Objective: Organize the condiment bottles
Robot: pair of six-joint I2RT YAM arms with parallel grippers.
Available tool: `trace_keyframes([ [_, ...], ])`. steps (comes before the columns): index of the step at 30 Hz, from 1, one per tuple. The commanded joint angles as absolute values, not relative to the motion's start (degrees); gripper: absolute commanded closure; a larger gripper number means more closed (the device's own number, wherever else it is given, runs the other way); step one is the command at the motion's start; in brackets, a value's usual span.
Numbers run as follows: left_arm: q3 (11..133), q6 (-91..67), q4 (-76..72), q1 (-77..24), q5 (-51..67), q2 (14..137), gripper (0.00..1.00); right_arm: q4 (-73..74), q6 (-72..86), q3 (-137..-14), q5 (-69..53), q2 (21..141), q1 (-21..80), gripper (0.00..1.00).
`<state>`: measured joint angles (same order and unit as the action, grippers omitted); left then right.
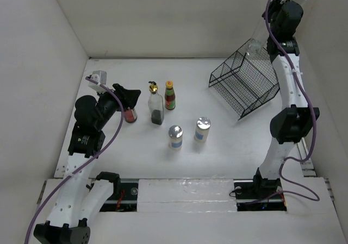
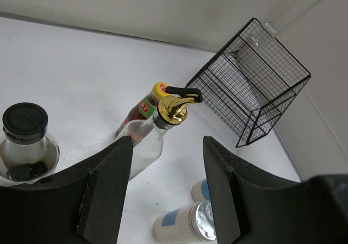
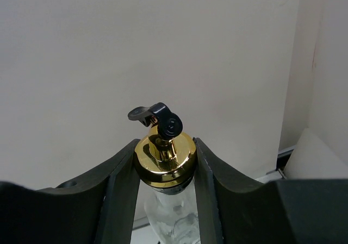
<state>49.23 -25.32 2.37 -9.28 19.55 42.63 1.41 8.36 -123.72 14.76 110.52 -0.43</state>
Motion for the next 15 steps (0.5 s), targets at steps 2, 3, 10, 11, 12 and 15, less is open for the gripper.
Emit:
trace_keyframes([
  [2,49.31,-24.43,-0.70,-9.49,20.65,42.36,0.50,-7.73,8.70,-122.00,13.10,108.72,-0.88,0.90],
  [3,49.31,-24.43,-0.70,-9.49,20.65,42.36,0.50,-8.26,8.70,-121.21,13.10,108.72,-0.88,0.90],
  [10,49.31,-24.43,-0.70,-9.49,20.65,42.36,0.50,-10.19,8.70,-114.62,10.03,107.67,-1.41,0.90],
  [11,49.31,-24.43,-0.70,-9.49,20.65,42.36,0.50,-10.20,8.70,-114.00,10.02,107.67,-1.41,0.90],
  [12,49.31,-24.43,-0.70,-9.49,20.65,42.36,0.50,-10.20,8.70,-113.39,10.02,107.67,-1.41,0.90],
  [15,49.31,-24.43,-0.70,-9.49,20.65,42.36,0.50,-10.72,8.70,-110.05,8.71,107.14,-1.93,0.90],
])
